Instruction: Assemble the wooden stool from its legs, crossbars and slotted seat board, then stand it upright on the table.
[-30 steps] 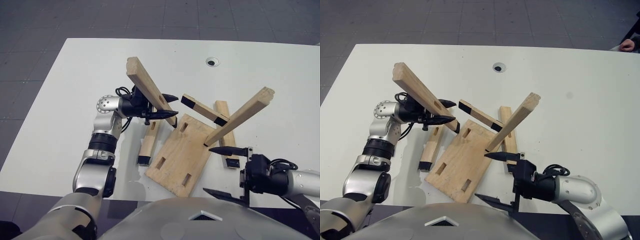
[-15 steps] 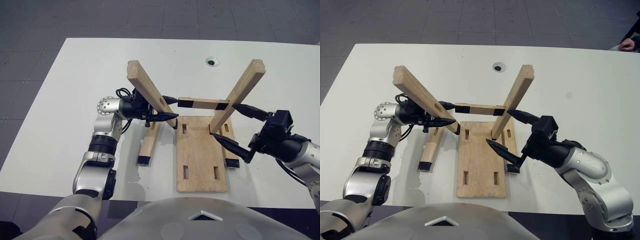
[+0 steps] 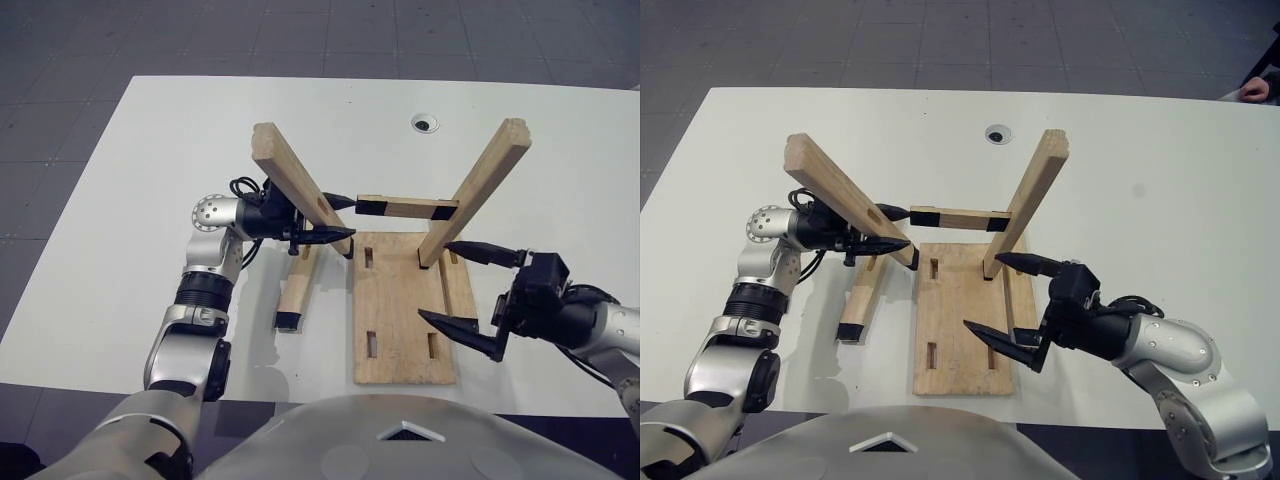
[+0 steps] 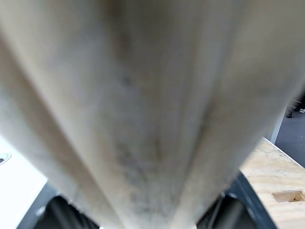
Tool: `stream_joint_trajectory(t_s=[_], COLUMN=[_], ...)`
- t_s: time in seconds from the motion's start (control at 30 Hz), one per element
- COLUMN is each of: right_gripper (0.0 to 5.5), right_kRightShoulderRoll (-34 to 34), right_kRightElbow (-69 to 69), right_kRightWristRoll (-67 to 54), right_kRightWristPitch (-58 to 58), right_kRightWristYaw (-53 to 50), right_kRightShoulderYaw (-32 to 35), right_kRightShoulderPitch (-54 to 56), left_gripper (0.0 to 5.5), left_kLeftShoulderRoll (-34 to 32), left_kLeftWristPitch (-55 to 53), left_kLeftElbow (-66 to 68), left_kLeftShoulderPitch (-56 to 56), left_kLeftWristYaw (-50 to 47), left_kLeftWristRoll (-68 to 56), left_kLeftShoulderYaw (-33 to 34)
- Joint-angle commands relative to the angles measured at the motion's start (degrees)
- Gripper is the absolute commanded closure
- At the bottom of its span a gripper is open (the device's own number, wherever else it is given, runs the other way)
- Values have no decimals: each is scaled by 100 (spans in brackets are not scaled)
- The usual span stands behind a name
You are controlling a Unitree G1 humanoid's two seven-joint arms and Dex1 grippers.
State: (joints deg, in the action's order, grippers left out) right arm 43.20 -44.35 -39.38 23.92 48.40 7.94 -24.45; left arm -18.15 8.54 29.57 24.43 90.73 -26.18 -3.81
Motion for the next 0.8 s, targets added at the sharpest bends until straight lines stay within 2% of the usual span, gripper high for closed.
stream_joint_trajectory(t_s=[0.03, 0.27, 0.8], right_gripper=[0, 0, 0], right_kRightShoulderRoll=[-31, -83, -130], right_kRightElbow=[44, 139, 155], right_kRightWristRoll=[148, 286, 366], right_kRightWristPitch=[-84, -172, -221], right_kRightWristYaw=[34, 53, 86], right_kRightShoulderYaw=[-96, -209, -362], right_kRightShoulderPitch=[-8, -43, 10], left_gripper=[345, 345, 345], left_kLeftShoulderRoll=[-61, 36, 441], left_kLeftWristPitch=[-125, -388, -25], left_kLeftElbow=[-172, -563, -53], left_kLeftShoulderPitch=[57, -30, 9], left_kLeftWristYaw=[-76, -150, -321], left_kLeftWristRoll=[-79, -236, -71], left_kLeftShoulderYaw=[113, 158, 123])
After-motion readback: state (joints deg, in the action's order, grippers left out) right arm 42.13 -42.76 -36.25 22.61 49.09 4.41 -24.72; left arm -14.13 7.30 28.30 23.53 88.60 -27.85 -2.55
